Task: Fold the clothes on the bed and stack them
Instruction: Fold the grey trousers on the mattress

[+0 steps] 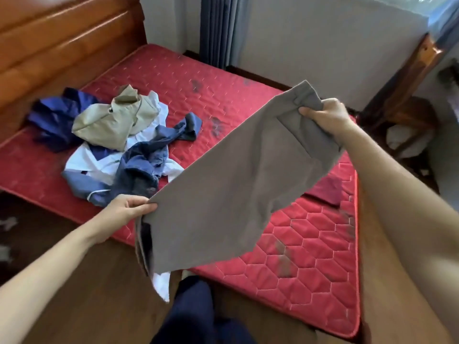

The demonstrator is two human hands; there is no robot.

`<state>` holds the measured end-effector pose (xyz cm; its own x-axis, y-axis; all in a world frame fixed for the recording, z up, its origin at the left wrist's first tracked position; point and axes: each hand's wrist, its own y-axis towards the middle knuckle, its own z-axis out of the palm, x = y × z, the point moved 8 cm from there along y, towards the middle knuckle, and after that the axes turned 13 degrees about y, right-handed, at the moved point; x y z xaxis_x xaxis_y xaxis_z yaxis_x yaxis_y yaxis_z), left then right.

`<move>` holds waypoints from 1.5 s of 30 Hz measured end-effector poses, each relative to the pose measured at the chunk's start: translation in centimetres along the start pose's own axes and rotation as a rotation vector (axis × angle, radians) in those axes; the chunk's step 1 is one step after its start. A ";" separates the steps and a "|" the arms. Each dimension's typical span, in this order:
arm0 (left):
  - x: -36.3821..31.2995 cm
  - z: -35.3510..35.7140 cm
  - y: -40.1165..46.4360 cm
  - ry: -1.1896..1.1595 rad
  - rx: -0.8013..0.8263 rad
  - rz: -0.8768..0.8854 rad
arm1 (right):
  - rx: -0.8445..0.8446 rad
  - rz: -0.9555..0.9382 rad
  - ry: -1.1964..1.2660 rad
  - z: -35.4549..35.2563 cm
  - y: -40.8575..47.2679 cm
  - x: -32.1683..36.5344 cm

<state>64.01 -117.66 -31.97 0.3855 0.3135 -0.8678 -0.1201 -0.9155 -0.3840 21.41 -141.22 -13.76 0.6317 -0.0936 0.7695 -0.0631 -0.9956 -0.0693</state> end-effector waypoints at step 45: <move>21.8 15.1 61.5 1.273 -0.113 0.253 | -0.052 0.135 -0.648 49.7 32.3 -39.4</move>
<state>51.26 -163.34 -79.30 0.9625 -0.2707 0.0186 -0.2636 -0.9492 -0.1719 32.85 -169.91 -77.85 0.9515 -0.2178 0.2173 -0.2015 -0.9749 -0.0949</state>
